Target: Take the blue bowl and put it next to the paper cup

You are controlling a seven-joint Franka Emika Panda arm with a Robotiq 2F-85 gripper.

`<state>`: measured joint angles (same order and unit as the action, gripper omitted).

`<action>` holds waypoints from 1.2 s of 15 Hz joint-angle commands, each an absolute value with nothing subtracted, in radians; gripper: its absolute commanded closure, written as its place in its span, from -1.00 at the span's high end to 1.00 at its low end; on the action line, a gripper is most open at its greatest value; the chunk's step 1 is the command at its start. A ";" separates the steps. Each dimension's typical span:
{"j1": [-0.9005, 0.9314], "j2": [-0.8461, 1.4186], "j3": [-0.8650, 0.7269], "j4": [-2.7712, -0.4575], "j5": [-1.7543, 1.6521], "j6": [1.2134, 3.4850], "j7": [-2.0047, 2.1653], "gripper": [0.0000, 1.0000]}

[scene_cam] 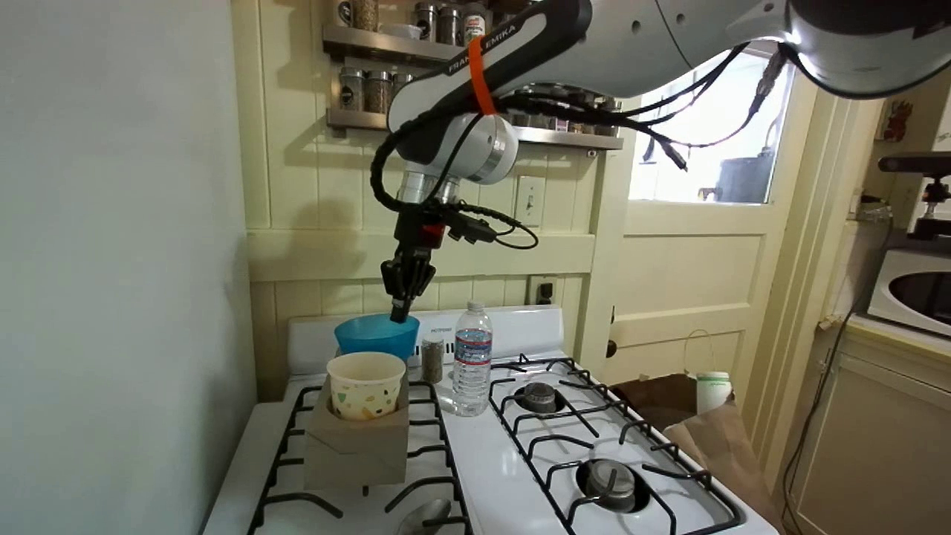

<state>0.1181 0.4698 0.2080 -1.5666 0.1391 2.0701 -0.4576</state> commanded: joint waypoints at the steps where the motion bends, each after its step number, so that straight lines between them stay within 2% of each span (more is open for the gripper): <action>1: 0.113 0.511 0.222 -1.503 0.131 2.016 -0.490 -0.98; 15: 0.114 0.557 0.236 -1.437 0.126 1.987 -0.545 -0.98; 16: 0.114 0.560 0.237 -1.432 0.126 1.980 -0.549 -0.47; 18: 0.113 0.564 0.238 -1.424 0.128 1.967 -0.551 -0.28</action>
